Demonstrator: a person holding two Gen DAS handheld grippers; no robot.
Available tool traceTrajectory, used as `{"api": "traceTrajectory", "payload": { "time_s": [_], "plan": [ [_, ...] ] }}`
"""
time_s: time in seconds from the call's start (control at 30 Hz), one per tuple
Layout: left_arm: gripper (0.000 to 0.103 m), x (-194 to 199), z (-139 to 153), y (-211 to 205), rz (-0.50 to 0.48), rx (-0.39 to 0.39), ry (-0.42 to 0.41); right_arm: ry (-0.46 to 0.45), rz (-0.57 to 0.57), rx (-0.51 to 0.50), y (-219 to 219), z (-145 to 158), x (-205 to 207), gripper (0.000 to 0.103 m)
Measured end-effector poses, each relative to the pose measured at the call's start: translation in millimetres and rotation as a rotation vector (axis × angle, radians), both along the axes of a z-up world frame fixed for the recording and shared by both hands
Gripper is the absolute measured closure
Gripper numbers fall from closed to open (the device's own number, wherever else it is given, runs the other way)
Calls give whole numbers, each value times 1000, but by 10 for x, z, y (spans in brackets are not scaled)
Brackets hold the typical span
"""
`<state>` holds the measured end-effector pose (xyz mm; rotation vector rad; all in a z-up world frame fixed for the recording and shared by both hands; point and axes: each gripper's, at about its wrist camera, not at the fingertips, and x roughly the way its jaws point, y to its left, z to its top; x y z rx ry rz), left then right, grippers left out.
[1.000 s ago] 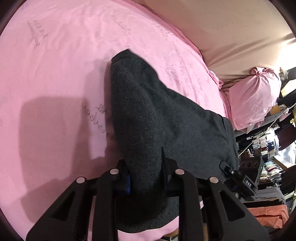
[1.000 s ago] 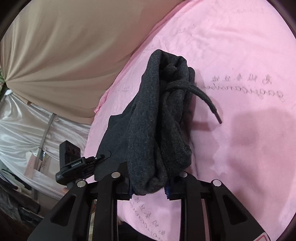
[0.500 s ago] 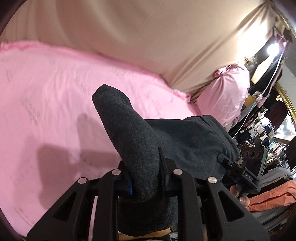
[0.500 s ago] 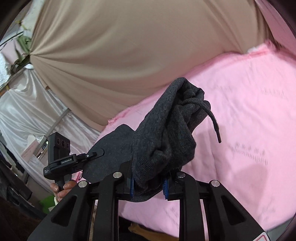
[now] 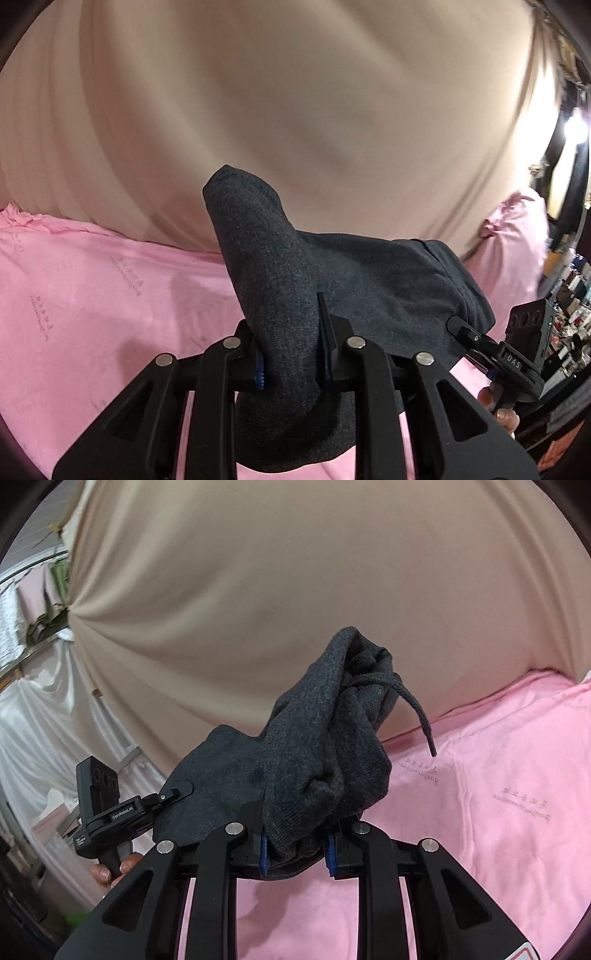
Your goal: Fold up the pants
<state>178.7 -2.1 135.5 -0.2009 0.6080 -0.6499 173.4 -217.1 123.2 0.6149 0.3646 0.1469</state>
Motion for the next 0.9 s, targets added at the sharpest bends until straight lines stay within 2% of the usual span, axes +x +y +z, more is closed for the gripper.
{"api": "traceTrajectory", "payload": {
  "time_s": [0.07,0.13,0.17,0.2,0.23,0.27,0.3,0.33,0.37,0.4,0.5,0.57,0.63,0.73,0.77,0.8,0.83,0.9],
  "plan": [
    [82,393,-381,-55,23,35,39,63,0,12,-111,-403,391,81],
    [81,718,-850,-55,38,72,105,187,-7,27,-194,-859,737,75],
    [80,863,-1136,-60,52,96,152,291,-16,17,-258,-1120,863,72],
    [80,1037,-1510,-61,64,142,236,372,-23,5,-305,-1299,903,71],
    [80,1144,-1804,-25,77,171,325,413,-4,12,-358,-1439,863,71],
    [80,1178,-1966,41,79,160,376,395,20,27,-399,-1475,731,71],
    [78,1141,-2037,189,55,78,385,375,-7,0,-422,-1425,577,65],
    [78,1084,-1993,292,57,55,369,367,-59,-63,-436,-1341,415,60],
    [77,1015,-1895,364,63,61,348,357,-90,-130,-436,-1249,282,50],
    [77,954,-1812,409,69,66,328,345,-94,-187,-435,-1166,166,49],
    [79,743,-1529,419,110,113,219,375,-74,-360,-328,-1076,168,49],
    [77,616,-1406,315,122,140,174,420,-22,-484,-176,-1147,366,56],
    [73,536,-1365,267,101,151,175,438,30,-504,-135,-1283,543,62],
    [71,570,-1441,116,85,181,213,478,32,-580,-69,-1410,889,63],
    [71,605,-1503,72,97,200,228,496,49,-574,-26,-1502,952,65],
    [71,649,-1573,33,108,214,249,480,69,-524,-63,-1486,1002,82],
    [71,682,-1640,-31,120,221,266,460,67,-497,-64,-1432,1016,90],
    [71,732,-1717,-16,130,219,278,415,24,-473,-42,-1206,849,95]
  ]
}}
